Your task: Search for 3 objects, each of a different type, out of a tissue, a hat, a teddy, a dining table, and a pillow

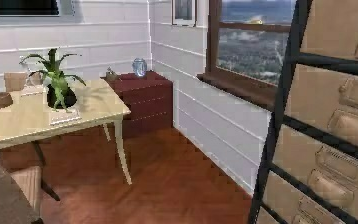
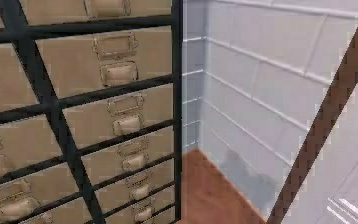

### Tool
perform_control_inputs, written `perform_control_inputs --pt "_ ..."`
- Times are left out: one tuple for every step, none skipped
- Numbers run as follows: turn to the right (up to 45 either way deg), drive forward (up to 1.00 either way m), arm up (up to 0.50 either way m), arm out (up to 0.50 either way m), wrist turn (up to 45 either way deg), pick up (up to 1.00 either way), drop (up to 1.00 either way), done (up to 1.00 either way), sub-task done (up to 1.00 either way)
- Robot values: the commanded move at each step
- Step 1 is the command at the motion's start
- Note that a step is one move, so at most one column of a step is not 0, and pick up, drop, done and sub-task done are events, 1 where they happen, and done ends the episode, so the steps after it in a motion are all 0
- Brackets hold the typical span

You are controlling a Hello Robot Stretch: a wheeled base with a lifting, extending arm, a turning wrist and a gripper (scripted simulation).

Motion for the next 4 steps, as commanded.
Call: perform_control_inputs --pt "-30.0 0.00 0.00 0.00 0.0 0.00 0.00 0.00 0.00" --pt "0.0 0.75 0.00 0.00 0.0 0.00 0.00 0.00 0.00" --pt "-21.0 0.00 0.00 0.00 0.0 0.00 0.00 0.00 0.00" --pt "0.0 0.00 0.00 0.00 0.0 0.00 0.00 0.00 1.00"
